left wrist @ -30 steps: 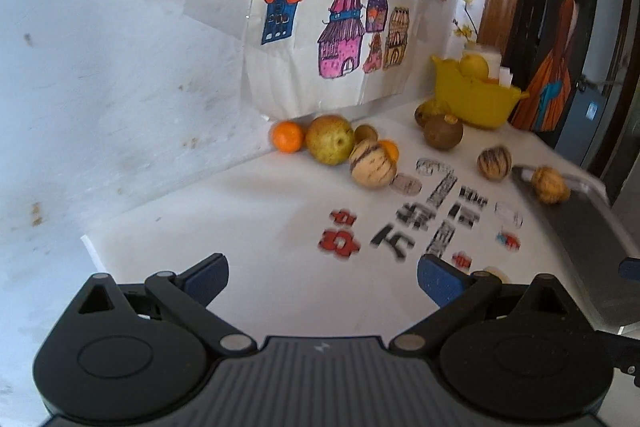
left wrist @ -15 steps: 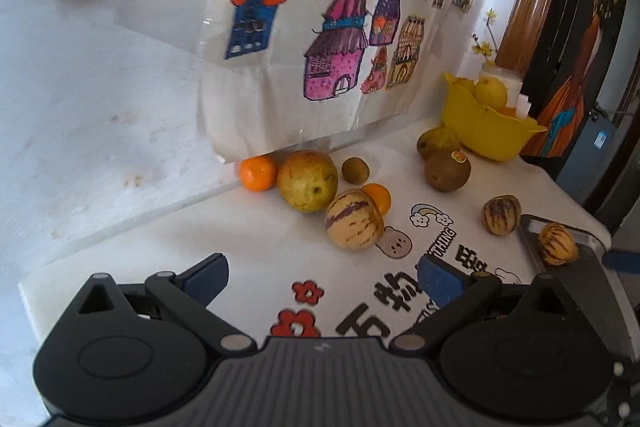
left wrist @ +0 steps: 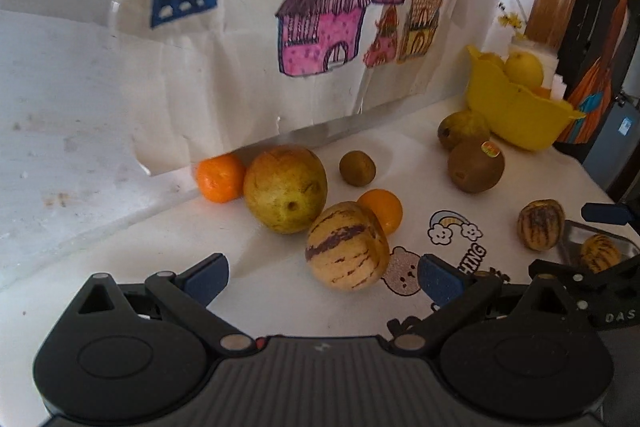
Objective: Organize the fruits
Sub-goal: 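Grasp a striped pepino melon with the left tool while the right tool grasps another pepino, then carry both pepinos onto the metal tray and open both tools to release them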
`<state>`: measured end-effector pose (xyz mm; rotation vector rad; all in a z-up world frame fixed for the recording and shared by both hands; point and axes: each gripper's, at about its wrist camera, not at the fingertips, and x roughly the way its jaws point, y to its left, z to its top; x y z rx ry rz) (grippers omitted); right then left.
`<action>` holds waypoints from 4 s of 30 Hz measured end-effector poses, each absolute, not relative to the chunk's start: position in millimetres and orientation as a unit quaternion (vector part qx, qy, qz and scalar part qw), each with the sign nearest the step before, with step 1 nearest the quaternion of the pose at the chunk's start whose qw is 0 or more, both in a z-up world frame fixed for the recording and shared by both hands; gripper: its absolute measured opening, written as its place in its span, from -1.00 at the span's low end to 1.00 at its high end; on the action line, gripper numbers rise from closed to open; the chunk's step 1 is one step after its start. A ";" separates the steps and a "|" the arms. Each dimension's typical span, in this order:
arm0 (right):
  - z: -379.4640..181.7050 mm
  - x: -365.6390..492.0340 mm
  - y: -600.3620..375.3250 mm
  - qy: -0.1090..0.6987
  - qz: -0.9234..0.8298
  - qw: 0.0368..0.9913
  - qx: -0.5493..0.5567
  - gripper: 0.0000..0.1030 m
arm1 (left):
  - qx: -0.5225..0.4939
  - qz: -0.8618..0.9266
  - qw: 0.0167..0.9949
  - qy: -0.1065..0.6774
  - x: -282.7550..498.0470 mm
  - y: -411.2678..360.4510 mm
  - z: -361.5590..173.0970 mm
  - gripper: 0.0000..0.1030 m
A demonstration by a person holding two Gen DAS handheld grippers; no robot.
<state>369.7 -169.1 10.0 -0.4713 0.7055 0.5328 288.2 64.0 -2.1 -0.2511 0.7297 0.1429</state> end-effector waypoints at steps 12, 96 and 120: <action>-5.8 397.8 -169.3 0.375 0.276 0.868 -0.172 0.69 | -0.122 0.095 0.924 0.351 302.6 56.3 -5.6 0.74; 7.7 308.7 -386.2 0.325 0.208 0.921 -0.045 0.06 | -0.053 -0.143 0.922 0.355 258.6 -163.5 1.8 -0.06; 22.8 281.8 -395.4 0.294 0.178 0.938 -0.040 0.43 | -0.049 -0.134 0.934 0.327 236.3 -158.6 19.4 0.45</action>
